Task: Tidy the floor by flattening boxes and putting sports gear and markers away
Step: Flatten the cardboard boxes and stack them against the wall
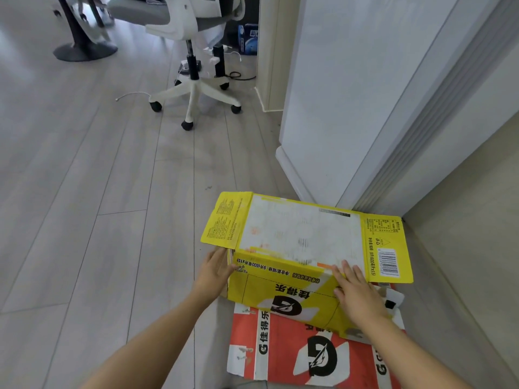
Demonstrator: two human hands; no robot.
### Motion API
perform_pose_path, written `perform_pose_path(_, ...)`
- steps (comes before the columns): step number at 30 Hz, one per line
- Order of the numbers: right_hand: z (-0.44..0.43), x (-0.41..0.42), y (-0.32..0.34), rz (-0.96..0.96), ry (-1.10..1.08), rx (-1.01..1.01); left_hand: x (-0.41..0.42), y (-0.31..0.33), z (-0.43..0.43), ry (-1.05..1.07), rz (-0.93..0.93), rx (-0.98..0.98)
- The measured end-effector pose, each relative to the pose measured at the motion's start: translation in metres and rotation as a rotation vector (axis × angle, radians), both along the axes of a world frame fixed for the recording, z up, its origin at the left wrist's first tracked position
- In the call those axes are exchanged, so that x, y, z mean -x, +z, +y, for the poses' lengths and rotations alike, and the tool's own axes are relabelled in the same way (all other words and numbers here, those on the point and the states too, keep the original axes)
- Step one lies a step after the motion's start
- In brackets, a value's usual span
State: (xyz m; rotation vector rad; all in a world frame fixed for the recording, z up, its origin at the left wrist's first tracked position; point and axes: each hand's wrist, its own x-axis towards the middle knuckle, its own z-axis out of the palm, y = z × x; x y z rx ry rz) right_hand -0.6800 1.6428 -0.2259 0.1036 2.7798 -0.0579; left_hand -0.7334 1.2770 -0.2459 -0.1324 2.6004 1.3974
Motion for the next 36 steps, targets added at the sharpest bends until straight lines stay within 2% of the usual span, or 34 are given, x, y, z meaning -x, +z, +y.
perform_pose_path(4, 0.0, 0.0, -0.001, -0.004, -0.001, 0.0, 0.002, 0.003, 0.0, 0.142, -0.011, -0.121)
perform_pose_path(6, 0.0, 0.001, 0.0, -0.007, 0.001, -0.003, 0.003, 0.005, 0.001, 0.123, 0.032, -0.117)
perform_pose_path(8, 0.001, 0.002, -0.001, -0.014, 0.012, -0.015, 0.005, 0.007, 0.001, 0.001, 0.102, -0.027)
perform_pose_path(11, 0.001, 0.003, -0.001, -0.031, 0.021, -0.028, 0.009, 0.012, 0.006, -0.19, 0.166, 0.242)
perform_pose_path(14, -0.005, 0.004, -0.002, -0.046, 0.011, -0.03, 0.018, 0.013, 0.005, -0.325, 0.131, 0.471)
perform_pose_path(18, -0.013, 0.007, 0.0, -0.068, -0.006, -0.024, 0.037, 0.013, -0.005, -0.51, 0.035, 0.638)
perform_pose_path(22, -0.015, 0.006, -0.004, -0.07, -0.008, -0.024, 0.05, 0.02, -0.011, -0.665, 0.042, 0.816)
perform_pose_path(25, -0.015, 0.007, -0.012, -0.095, -0.023, -0.031, 0.059, 0.02, -0.01, -0.733, 0.092, 0.939)
perform_pose_path(29, -0.009, -0.009, -0.034, -0.265, -0.071, -0.016, 0.048, 0.01, 0.003, -0.848, 0.112, 0.99)
perform_pose_path(33, -0.011, -0.03, -0.061, -0.303, -0.089, 0.021, 0.022, -0.017, 0.006, -0.756, 0.144, 0.99)
perform_pose_path(36, -0.018, -0.031, -0.073, -0.325, -0.109, 0.021, 0.017, -0.038, 0.003, -0.724, 0.061, 1.062)
